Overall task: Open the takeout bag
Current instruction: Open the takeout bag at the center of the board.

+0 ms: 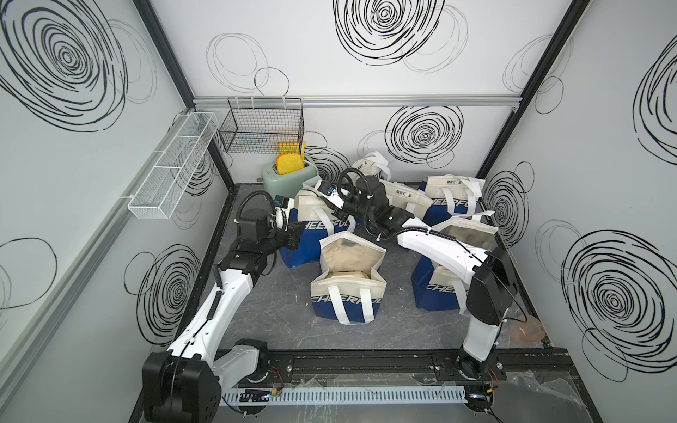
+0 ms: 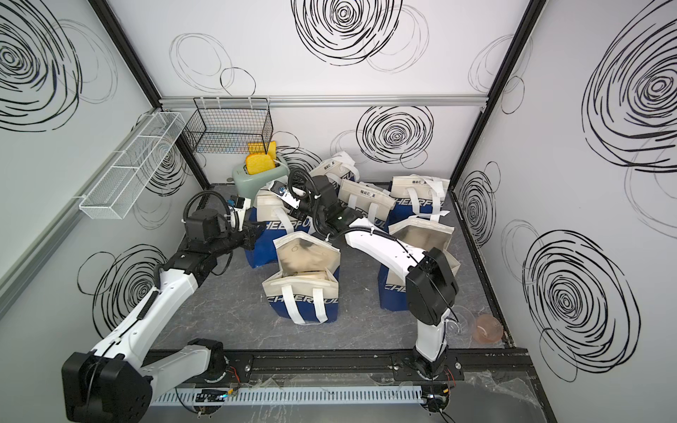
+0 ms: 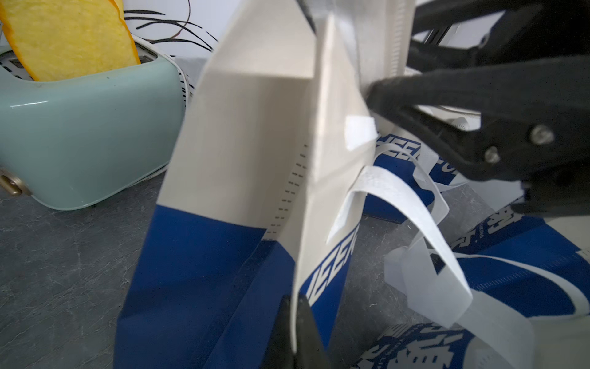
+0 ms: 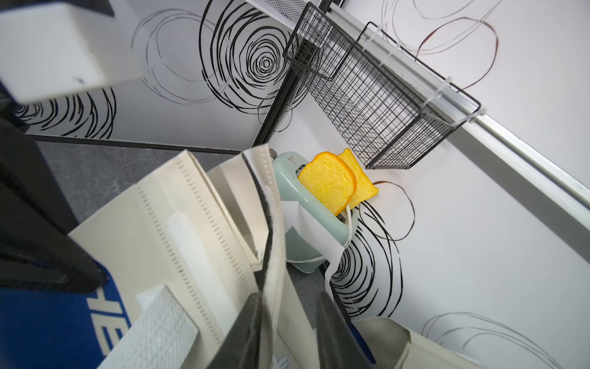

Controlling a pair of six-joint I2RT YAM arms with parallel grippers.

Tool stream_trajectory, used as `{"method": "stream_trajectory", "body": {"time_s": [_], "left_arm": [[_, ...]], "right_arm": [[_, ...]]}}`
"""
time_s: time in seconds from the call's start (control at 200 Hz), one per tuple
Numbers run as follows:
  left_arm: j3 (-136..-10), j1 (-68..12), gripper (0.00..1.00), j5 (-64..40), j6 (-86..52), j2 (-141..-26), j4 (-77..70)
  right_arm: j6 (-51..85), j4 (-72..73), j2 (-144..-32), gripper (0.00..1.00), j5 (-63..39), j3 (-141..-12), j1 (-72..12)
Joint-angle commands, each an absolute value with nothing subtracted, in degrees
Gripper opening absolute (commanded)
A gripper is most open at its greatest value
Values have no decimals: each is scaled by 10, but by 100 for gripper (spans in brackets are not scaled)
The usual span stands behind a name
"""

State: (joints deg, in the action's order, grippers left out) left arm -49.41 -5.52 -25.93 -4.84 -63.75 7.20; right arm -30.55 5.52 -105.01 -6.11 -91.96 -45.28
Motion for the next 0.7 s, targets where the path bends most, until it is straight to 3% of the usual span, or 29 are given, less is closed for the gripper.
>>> {"method": "stream_trajectory", "body": {"time_s": [0.0, 0.255, 0.405, 0.45, 0.695], "left_arm": [[-514, -51, 0, -270, -39, -636, 53], [-516, -50, 0, -278, -40, -635, 49], [-512, -49, 0, -279, -40, -633, 50], [-511, -49, 0, -279, -40, -632, 49], [-501, -44, 0, -272, -40, -630, 50]], "right_arm": [[-294, 52, -1035, 31, -72, -900, -453], [-286, 58, -1036, 27, -76, -894, -448], [-277, 60, -1036, 12, -79, -893, -444], [-275, 61, -1037, 0, -77, -892, -444], [-259, 62, -1034, 0, -67, -893, -441]]}}
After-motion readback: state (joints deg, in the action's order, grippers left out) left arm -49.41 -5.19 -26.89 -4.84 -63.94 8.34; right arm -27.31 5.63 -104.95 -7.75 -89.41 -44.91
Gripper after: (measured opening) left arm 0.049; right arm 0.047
